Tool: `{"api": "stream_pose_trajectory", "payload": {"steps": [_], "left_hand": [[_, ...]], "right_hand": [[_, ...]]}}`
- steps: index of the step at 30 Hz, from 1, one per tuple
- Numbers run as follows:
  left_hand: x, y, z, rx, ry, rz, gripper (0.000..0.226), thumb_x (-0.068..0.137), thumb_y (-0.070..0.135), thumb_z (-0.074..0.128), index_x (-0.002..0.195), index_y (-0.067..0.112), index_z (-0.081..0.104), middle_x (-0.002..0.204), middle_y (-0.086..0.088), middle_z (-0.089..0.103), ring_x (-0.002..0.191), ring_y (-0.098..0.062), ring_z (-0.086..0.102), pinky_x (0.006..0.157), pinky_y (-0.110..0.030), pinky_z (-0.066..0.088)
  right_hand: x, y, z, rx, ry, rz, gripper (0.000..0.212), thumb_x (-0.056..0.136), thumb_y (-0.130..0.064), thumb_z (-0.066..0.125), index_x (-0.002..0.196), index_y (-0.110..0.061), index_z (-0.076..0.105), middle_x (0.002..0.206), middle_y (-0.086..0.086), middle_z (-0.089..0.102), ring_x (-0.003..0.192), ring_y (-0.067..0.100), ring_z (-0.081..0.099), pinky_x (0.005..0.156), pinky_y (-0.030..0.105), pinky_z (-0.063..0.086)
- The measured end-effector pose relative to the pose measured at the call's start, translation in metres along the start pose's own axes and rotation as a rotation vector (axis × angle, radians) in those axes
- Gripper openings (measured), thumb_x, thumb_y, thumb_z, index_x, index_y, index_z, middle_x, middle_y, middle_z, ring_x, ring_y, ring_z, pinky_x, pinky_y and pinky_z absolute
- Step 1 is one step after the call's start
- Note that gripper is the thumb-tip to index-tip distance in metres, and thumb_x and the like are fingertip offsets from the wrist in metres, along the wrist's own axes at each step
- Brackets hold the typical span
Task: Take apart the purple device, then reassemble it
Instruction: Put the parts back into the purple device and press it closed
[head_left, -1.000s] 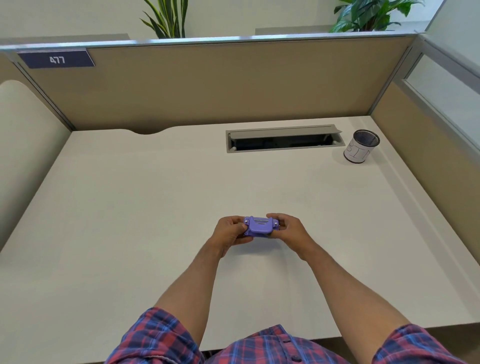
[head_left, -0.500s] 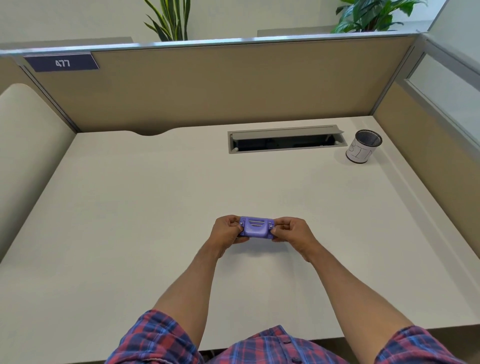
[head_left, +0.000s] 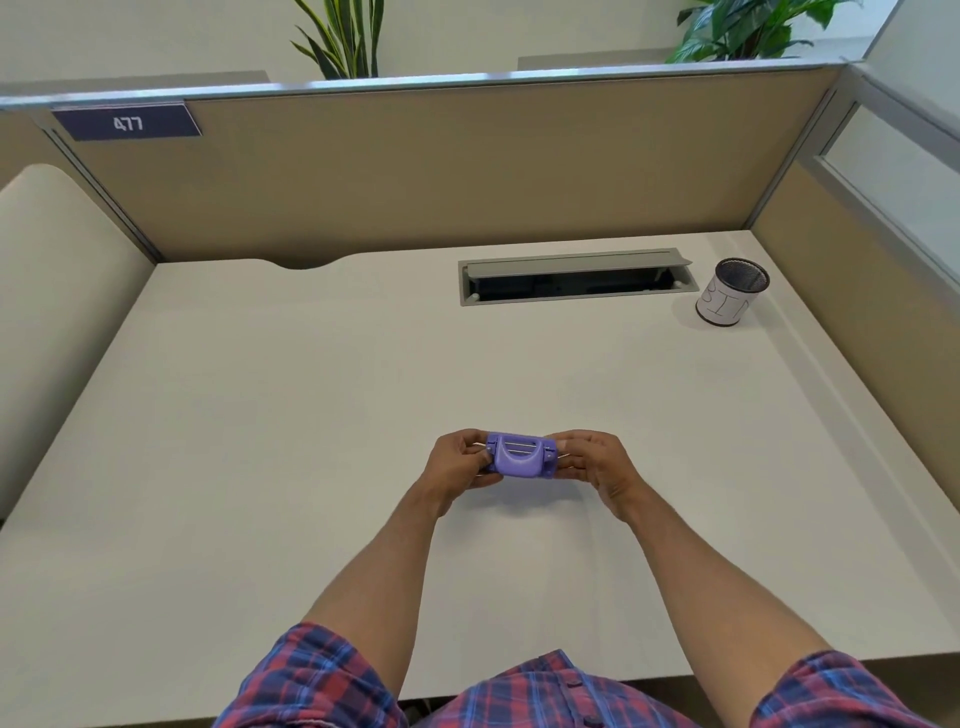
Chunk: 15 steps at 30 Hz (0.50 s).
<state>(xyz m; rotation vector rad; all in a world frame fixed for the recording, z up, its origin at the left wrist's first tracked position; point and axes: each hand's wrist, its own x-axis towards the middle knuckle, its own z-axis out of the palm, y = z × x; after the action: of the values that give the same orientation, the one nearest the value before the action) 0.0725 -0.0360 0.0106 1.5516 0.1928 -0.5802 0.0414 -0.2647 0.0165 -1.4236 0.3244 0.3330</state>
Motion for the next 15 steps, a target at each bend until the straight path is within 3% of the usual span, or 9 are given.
{"api": "stream_pose_trajectory", "payload": {"steps": [5, 11, 15], "left_hand": [[-0.001, 0.0, 0.0, 0.041, -0.042, 0.01, 0.023, 0.093, -0.005, 0.063, 0.113, -0.002, 0.072, 0.103, -0.017, 0.077, 0.091, -0.027, 0.075, 0.083, -0.037, 0.064], [0.001, -0.001, 0.005, 0.193, -0.005, 0.038, 0.015, 0.09, -0.004, 0.066, 0.103, 0.001, 0.075, 0.102, -0.022, 0.076, 0.088, -0.028, 0.074, 0.083, -0.045, 0.064], [0.001, 0.0, 0.008, 0.262, 0.033, 0.045, 0.016, 0.09, -0.003, 0.065, 0.101, 0.002, 0.075, 0.097, -0.018, 0.076, 0.086, -0.027, 0.073, 0.079, -0.042, 0.065]], "right_hand": [[0.004, -0.001, 0.002, -0.221, -0.019, 0.05, 0.017, 0.082, -0.016, 0.082, 0.084, 0.001, 0.079, 0.077, 0.011, 0.075, 0.067, 0.016, 0.069, 0.061, 0.027, 0.059], [0.007, 0.002, 0.009, -0.424, -0.011, 0.033, 0.014, 0.084, -0.009, 0.078, 0.071, -0.007, 0.073, 0.071, 0.008, 0.07, 0.062, 0.013, 0.061, 0.059, 0.026, 0.051], [0.01, 0.003, 0.013, -0.495, 0.027, 0.036, 0.015, 0.083, -0.006, 0.076, 0.069, -0.006, 0.071, 0.068, 0.007, 0.068, 0.061, 0.014, 0.057, 0.059, 0.027, 0.046]]}}
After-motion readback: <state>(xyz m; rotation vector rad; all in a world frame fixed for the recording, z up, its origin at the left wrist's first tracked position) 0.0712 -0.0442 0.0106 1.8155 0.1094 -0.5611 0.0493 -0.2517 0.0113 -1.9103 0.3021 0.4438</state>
